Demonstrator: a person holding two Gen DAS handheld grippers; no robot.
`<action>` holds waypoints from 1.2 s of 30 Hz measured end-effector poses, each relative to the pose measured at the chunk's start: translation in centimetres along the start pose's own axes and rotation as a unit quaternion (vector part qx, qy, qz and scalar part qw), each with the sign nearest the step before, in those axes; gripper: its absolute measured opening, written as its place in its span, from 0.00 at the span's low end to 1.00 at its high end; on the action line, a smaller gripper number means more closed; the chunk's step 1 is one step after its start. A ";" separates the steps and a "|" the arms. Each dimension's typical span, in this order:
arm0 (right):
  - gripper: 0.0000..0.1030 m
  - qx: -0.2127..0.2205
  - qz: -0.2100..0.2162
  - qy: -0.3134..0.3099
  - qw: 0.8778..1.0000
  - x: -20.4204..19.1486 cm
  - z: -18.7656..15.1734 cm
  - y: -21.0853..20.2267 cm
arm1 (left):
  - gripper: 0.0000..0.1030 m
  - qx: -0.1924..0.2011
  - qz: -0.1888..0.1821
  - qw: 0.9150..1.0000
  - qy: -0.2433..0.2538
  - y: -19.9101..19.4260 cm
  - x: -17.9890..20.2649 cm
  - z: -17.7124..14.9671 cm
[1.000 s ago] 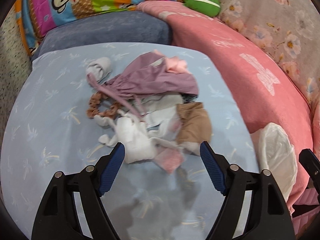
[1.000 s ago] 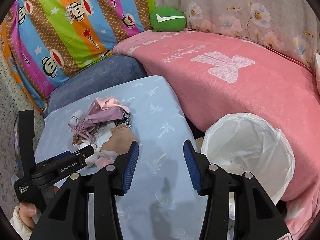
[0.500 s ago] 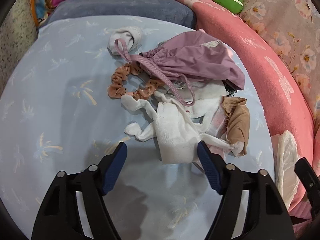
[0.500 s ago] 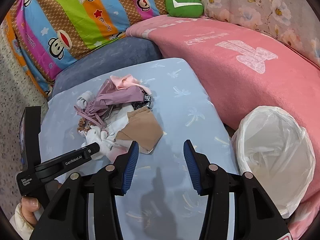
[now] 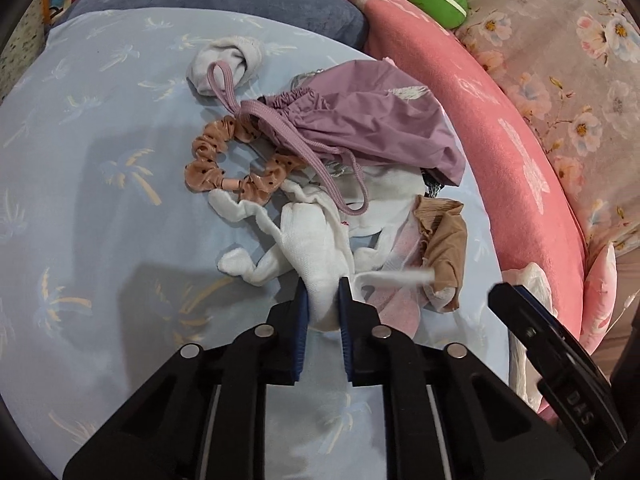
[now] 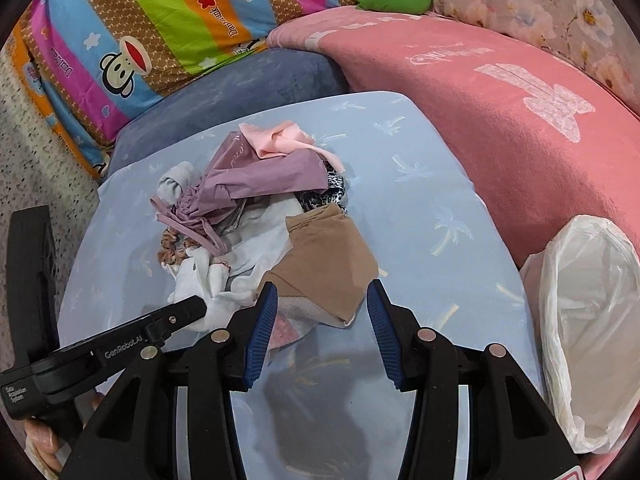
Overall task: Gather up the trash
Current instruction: 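Grasp the white glove with the left tool while the right tool grasps the tan stocking, then carry the glove and stocking over the white bin and open both tools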
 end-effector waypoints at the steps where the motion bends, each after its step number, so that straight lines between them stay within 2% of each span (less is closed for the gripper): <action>1: 0.45 -0.001 0.000 0.001 1.000 -0.1 0.2 0.3 | 0.14 0.002 0.005 1.000 0.002 -0.2 -0.1 0.0; 6: 0.45 -0.008 0.000 0.001 1.000 -0.5 1.4 1.8 | 0.13 0.016 0.043 0.999 0.016 -1.1 -0.4 0.3; 8: 0.41 -0.019 0.001 0.000 1.000 -0.7 1.3 2.9 | 0.13 0.014 0.049 0.998 0.019 -1.0 -0.4 0.3; 9: 0.35 -0.028 0.004 0.000 1.000 -0.7 1.2 3.5 | 0.13 0.012 0.052 0.998 0.021 -0.9 -0.4 0.3; 10: 0.24 -0.034 0.007 0.000 0.999 -0.8 1.0 4.0 | 0.13 0.010 0.055 0.998 0.022 -0.8 -0.3 0.3; 12: 0.12 -0.039 0.010 -0.001 0.999 -0.7 0.7 4.4 | 0.13 0.010 0.065 0.997 0.026 -0.6 -0.3 0.3; 15: 0.01 -0.038 0.015 -0.001 0.999 -0.7 0.4 4.3 | 0.13 0.011 0.075 0.997 0.030 -0.6 -0.1 0.2; 24: 0.01 -0.001 0.033 -0.001 0.999 -0.1 0.4 0.2 | 0.13 0.025 0.076 0.996 0.043 -1.7 1.7 0.0; 36: 0.01 0.081 0.050 0.007 0.995 1.9 1.9 -8.7 | 0.13 0.059 0.068 0.993 0.078 -4.8 5.9 -0.4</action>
Point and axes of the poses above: each gripper's, at about its wrist camera, not at the fingertips, and y roughly the way its jaws point, x to its right, z to its top, the point moved 9 cm from there along y, roughly the way its jaws point, and after that the axes turned 13 degrees about -x, right-handed, at the moved point
